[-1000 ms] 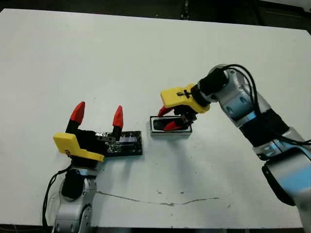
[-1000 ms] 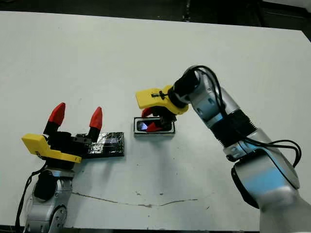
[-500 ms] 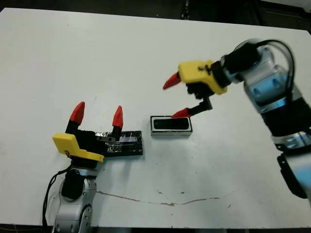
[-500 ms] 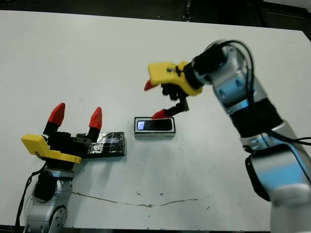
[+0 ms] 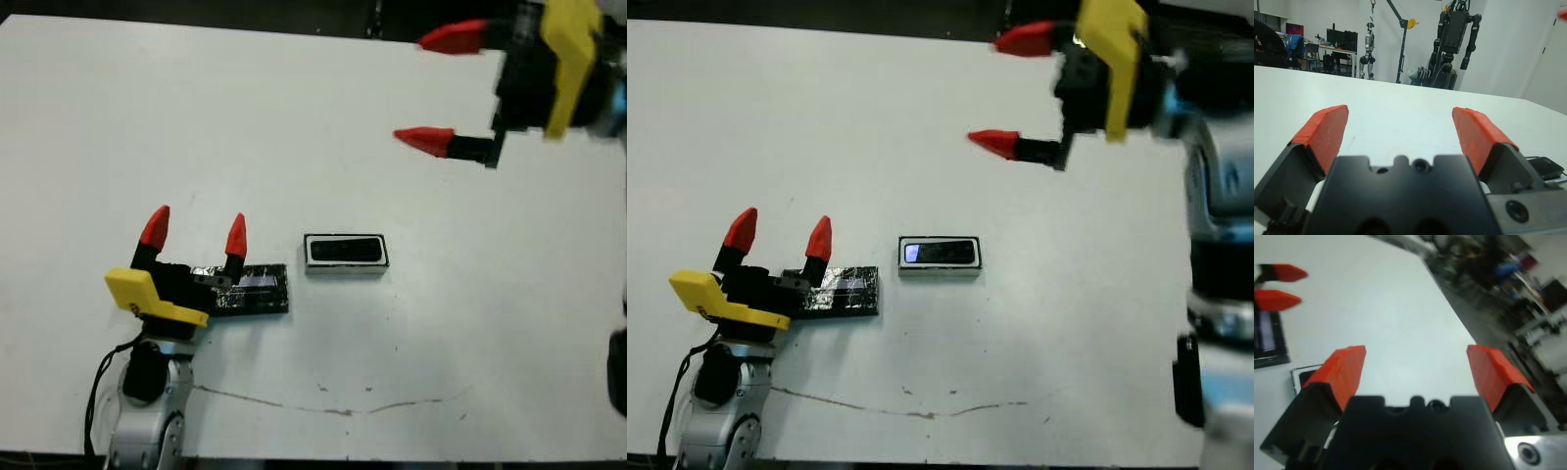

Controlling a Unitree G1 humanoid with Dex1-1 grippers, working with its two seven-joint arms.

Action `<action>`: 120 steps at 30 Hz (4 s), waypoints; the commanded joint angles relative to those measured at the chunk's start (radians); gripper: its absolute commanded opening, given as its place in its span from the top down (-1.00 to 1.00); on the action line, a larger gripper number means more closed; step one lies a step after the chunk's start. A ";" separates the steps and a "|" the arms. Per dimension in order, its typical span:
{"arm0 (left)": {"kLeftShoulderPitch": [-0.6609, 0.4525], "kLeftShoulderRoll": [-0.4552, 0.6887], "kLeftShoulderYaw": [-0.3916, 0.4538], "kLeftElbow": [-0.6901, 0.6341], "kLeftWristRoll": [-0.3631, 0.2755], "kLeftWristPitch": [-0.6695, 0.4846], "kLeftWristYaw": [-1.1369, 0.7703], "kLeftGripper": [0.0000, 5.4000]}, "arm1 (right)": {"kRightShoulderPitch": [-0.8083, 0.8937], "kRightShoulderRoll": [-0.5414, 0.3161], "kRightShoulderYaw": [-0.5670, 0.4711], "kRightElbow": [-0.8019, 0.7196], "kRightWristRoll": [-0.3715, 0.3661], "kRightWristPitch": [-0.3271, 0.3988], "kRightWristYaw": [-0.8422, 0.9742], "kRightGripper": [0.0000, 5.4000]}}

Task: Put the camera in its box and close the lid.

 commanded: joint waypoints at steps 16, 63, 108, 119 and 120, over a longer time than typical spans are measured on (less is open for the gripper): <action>0.005 0.011 -0.002 0.011 -0.009 -0.004 -0.019 -1.00 | 0.219 0.141 0.183 0.050 -0.159 -0.414 -0.259 0.08; 0.017 0.004 -0.003 0.004 -0.002 -0.002 -0.010 -1.00 | 0.409 0.067 0.341 0.257 -0.297 -0.459 -0.284 1.00; -0.716 0.859 -0.089 0.255 -0.272 0.553 -1.228 -1.00 | 0.821 0.369 -0.127 -0.153 0.376 -0.296 -0.517 1.00; -0.706 0.797 -0.156 0.301 -0.229 0.526 -1.307 -1.00 | 0.809 0.379 -0.136 -0.143 0.389 -0.305 -0.511 1.00; -0.705 0.797 -0.164 0.301 -0.227 0.541 -1.308 -1.00 | 0.808 0.379 -0.136 -0.142 0.388 -0.307 -0.509 1.00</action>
